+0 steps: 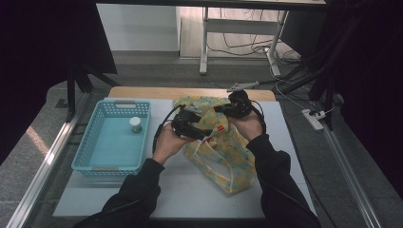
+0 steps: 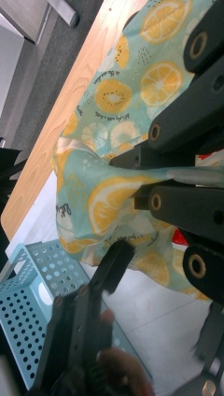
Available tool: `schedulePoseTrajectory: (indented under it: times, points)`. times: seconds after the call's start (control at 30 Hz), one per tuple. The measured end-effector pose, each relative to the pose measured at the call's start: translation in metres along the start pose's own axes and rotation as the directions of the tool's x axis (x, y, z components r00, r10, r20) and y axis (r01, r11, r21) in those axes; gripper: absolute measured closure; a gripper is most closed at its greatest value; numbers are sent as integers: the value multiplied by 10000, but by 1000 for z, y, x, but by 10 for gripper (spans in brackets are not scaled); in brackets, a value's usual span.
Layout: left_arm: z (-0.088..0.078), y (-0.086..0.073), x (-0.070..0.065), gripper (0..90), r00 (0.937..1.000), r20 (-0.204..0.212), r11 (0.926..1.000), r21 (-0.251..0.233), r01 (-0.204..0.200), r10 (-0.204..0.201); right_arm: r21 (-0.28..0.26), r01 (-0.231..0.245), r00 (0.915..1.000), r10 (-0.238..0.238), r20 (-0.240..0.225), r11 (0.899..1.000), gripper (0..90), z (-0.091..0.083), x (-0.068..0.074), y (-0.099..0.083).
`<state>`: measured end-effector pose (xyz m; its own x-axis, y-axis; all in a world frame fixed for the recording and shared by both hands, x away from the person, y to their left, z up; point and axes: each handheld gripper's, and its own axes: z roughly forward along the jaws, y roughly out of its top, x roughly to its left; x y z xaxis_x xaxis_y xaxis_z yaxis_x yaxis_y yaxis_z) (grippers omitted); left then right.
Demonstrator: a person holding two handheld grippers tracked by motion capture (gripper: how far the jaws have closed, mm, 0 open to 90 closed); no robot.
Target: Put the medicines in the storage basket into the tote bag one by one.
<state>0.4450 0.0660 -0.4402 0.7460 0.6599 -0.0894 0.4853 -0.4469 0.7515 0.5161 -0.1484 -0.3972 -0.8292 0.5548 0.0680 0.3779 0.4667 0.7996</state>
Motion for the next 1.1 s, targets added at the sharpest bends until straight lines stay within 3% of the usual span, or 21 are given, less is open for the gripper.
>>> schedulePoseTrajectory:
  times: [0.13, 0.33, 0.43, 0.7, 0.77, 1.1]
  points:
    - [-11, -12, 5, 213, 9997, -193, 9998, 152, 155, -152, 14, 25, 10000, -25, -9, 10000, 893, -2, 1, 0]
    - [-7, -27, 14, 261, 9944, -810, 9914, 1072, 757, -672, -6, 48, 10000, -48, -39, 10000, 893, -2, 4, 2]
    - [2, -30, 19, 369, 9903, -1029, 9815, 1574, 1092, -936, -38, 156, 9999, -156, -53, 9999, 893, -5, 6, 5]
    - [23, -34, 29, 831, 9789, -522, 9478, 2445, 2045, -1977, -160, 210, 9997, -213, -147, 9997, 893, -10, 9, 8]
    - [19, -36, 29, 887, 9769, -458, 9482, 2352, 2136, -2087, -170, 199, 9997, -201, -127, 9997, 893, -10, 8, 8]
    - [-29, -43, 23, 895, 9798, -310, 9512, 2357, 1990, -1973, 27, 7, 9998, -6, -187, 10000, 893, 3, 5, 2]
